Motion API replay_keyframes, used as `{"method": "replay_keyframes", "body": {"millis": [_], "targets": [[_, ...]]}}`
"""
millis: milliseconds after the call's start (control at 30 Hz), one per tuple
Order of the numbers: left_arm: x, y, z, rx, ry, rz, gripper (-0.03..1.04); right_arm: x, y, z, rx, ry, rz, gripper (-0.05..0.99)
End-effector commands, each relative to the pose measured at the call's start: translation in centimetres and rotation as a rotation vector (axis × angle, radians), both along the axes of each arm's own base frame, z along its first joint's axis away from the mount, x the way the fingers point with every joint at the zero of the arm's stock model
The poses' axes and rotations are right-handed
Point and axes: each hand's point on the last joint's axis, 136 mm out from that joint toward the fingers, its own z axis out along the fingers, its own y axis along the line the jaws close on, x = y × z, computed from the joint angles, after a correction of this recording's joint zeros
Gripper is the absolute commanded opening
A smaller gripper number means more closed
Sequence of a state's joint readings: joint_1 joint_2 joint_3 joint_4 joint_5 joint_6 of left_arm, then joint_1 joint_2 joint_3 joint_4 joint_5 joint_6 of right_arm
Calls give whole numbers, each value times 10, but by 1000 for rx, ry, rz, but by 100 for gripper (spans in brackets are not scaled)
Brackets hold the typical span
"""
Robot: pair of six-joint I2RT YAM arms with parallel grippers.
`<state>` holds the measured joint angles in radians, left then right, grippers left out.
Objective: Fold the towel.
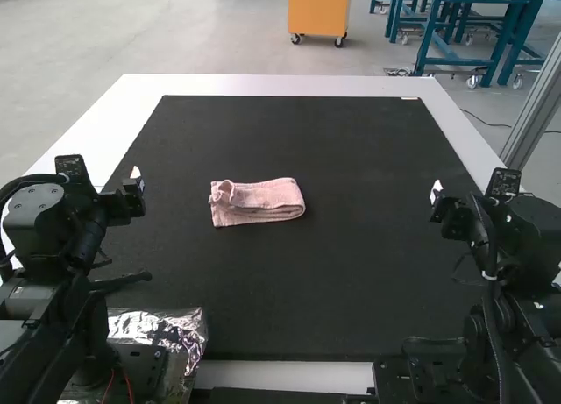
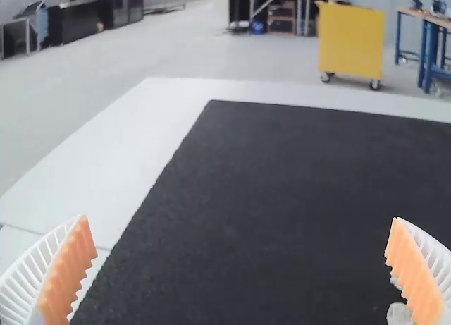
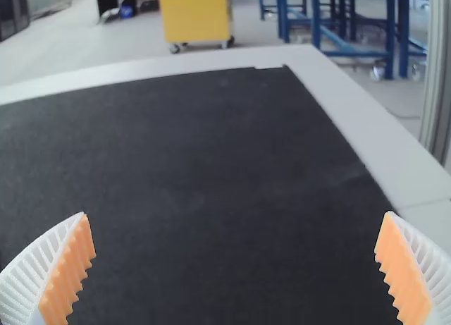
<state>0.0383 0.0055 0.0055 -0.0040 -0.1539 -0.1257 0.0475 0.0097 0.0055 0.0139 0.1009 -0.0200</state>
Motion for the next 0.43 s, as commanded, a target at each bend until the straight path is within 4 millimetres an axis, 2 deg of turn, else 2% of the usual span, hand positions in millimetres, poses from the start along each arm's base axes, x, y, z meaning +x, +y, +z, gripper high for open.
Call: {"method": "replay_keyframes", "body": {"millis": [0, 400], "targets": [[-1, 3, -1, -98, -21, 21, 97, 0, 0, -1, -5, -5, 3, 92], [-1, 4, -1, -102, -22, 23, 97, 0, 1, -1, -5, -5, 11, 92]]}}
